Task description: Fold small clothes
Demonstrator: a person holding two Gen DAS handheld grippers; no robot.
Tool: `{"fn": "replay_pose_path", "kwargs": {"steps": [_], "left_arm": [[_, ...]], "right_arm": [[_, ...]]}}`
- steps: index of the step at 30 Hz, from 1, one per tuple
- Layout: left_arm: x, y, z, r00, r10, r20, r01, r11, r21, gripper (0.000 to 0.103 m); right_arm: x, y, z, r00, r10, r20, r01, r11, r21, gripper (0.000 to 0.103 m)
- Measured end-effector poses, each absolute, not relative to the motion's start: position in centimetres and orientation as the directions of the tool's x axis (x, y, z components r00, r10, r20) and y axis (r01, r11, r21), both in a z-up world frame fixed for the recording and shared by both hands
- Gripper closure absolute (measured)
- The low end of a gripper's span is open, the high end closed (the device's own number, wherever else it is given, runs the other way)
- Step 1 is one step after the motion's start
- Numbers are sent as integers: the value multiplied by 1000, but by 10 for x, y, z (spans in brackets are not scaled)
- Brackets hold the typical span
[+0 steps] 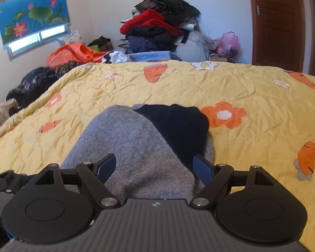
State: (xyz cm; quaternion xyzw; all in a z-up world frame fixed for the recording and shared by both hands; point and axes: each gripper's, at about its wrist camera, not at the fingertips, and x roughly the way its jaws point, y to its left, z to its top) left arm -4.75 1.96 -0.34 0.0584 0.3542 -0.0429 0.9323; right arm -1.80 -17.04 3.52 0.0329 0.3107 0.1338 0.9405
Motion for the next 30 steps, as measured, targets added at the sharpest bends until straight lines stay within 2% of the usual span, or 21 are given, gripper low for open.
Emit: {"fn": "replay_pose_path", "kwargs": {"steps": [3, 5, 6, 8, 9, 11, 15, 18, 20, 23, 24, 25, 26, 27, 28, 30], "left_arm": [[-53, 26, -8, 751, -57, -658, 125, 991, 57, 0], [-50, 26, -10, 752, -64, -656, 125, 991, 47, 0], [-48, 26, -11, 758, -66, -649, 128, 991, 49, 0], [-46, 26, -7, 749, -66, -659, 125, 991, 44, 0], [-46, 27, -3, 745, -70, -663, 125, 992, 35, 1], [-52, 39, 8, 737, -145, -661, 142, 988, -58, 2], [-49, 77, 20, 690, -360, -628, 171, 924, -342, 2], [-32, 85, 11, 631, -400, -665, 129, 899, -419, 2], [-25, 85, 5, 586, -466, -663, 131, 862, -490, 3], [-22, 78, 0, 550, -506, -664, 126, 837, -533, 19], [-21, 76, 0, 536, -510, -673, 129, 837, -532, 43], [-20, 73, -2, 514, -510, -690, 125, 840, -528, 68], [-20, 72, -3, 511, -490, -706, 116, 853, -508, 72], [-20, 72, -3, 508, -477, -717, 114, 863, -493, 80], [-20, 74, -2, 502, -475, -723, 107, 864, -493, 85], [-25, 75, 3, 502, -465, -729, 104, 870, -482, 90]], "right_arm": [[-9, -167, 21, 737, 277, -616, -231, 960, 156, 20], [-7, -166, 6, 714, 282, -641, -234, 959, 161, 14], [-9, -166, 1, 722, 292, -628, -245, 956, 162, 7], [-8, -166, -3, 709, 274, -650, -230, 961, 154, 4], [-9, -169, -1, 701, 281, -655, -224, 959, 171, 7], [-16, -185, 8, 701, 314, -640, -199, 948, 248, 16], [-33, -238, 15, 682, 419, -599, -136, 878, 459, 16], [-35, -263, 2, 592, 488, -641, -90, 831, 549, 23], [-40, -263, -3, 549, 528, -649, -108, 814, 570, 25], [-47, -253, -3, 497, 577, -648, -152, 793, 590, 26], [-48, -252, -5, 482, 596, -642, -151, 779, 609, 31], [-49, -252, -6, 472, 609, -637, -148, 767, 624, 42], [-50, -251, -8, 471, 608, -639, -142, 768, 625, 51], [-50, -251, -10, 472, 597, -649, -135, 777, 615, 74], [-51, -251, -13, 469, 590, -657, -134, 783, 607, 78], [-53, -252, -12, 470, 596, -650, -159, 782, 602, 79]]}}
